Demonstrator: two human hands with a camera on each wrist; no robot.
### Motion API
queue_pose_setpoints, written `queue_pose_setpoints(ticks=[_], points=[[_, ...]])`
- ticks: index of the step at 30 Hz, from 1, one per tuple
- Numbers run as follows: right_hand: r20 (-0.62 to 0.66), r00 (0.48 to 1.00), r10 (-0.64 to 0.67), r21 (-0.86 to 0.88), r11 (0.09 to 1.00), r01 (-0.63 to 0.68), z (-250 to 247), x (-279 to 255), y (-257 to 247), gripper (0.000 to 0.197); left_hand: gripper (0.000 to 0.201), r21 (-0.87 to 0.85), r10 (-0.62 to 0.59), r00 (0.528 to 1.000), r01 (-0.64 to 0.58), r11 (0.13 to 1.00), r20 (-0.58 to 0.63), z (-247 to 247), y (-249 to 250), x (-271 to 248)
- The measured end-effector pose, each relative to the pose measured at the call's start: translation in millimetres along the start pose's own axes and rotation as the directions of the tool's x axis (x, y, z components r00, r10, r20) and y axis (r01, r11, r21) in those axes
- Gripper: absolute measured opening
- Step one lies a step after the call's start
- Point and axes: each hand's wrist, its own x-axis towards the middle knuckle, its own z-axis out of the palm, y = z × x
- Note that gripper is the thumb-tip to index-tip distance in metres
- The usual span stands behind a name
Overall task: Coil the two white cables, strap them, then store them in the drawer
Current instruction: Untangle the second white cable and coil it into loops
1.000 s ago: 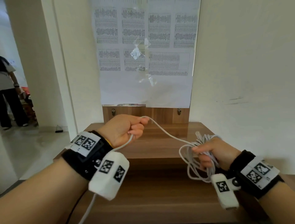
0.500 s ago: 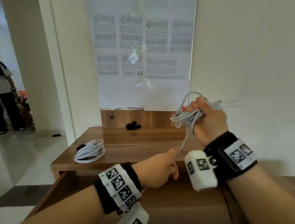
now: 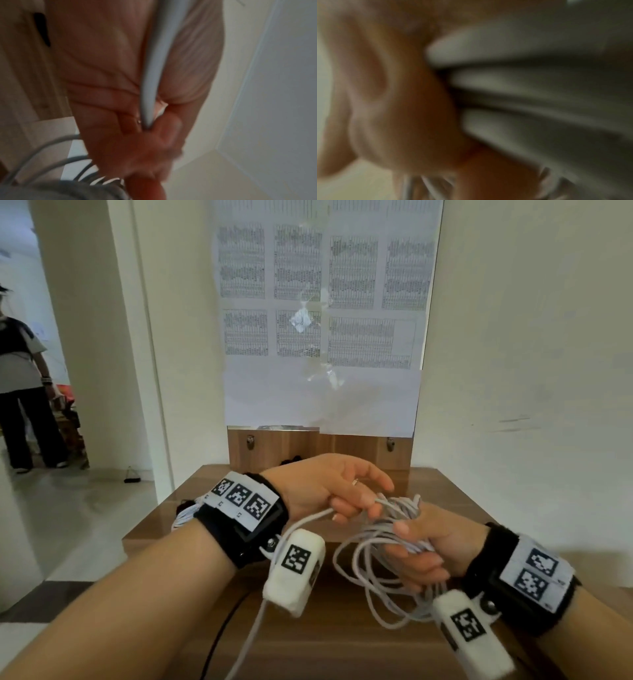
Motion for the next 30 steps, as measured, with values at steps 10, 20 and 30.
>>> queue_pose_setpoints(ticks=[10,20,30], points=[[-0.181,0.938,-0.295,0.397,0.851,0.344,-49,-66,-26,0.038,0.037,0.136,-0.002,0.999,-0.004,0.991,0.046,-13,-19,-22],[-0.891,0.330,-0.311,0.163,0.460,0.873,-38,-28,-67,0.035,0.053,0.950,-0.225,0.958,0.226,0.213,-0.178,57,-82,-1],[-0.807,0.587,-0.061,-0.400,0.788,-0.468,-20,15,7,0.013,0.023,0.999,0.344,0.939,0.011,-0.044,0.005,70,-3,-7]])
